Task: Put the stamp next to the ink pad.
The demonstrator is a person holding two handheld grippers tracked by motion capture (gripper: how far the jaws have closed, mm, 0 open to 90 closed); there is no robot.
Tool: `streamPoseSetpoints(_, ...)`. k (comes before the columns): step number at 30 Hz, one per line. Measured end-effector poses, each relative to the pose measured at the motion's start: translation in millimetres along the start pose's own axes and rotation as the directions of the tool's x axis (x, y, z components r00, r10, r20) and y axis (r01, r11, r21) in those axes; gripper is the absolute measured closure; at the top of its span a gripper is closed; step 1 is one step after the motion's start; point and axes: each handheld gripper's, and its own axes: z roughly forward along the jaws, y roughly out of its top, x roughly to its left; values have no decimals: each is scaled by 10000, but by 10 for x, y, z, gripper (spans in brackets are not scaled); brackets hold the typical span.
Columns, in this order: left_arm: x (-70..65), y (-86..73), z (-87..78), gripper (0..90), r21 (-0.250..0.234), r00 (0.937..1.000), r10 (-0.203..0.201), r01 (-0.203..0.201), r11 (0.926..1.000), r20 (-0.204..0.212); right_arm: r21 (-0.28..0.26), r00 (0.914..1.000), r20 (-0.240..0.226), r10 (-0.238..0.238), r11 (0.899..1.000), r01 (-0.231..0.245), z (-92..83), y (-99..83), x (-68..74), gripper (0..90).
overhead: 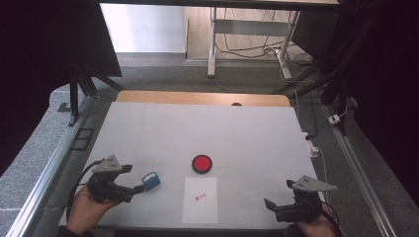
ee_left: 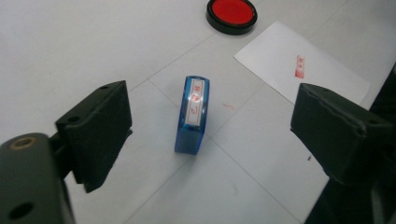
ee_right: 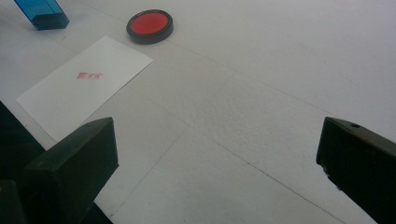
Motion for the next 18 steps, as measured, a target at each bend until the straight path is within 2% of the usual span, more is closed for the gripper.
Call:
streamPoseSetpoints(4, -13, -104, -117, 92, -159, 9992, -380, 377, 9992, -142, 25, 10000, 36, 55, 10000, -55, -3, -3, -4, 0)
streamPoseSetpoints(8, -3, -217, -237, 48, -421, 9964, -834, 826, 9957, -161, 73, 9999, 40, 114, 9999, -114, -6, -5, -10, 0)
streamPoseSetpoints(12, 2, -342, -332, 15, -590, 9933, -1125, 1108, 9921, -262, 92, 9999, 11, 114, 9999, -114, -2, -5, -9, 0)
streamPoseSetpoints(18, -8, -509, -408, 0, -429, 9895, -1407, 1392, 9893, -342, 129, 9999, 8, 110, 9999, -110, 3, -3, -8, 0)
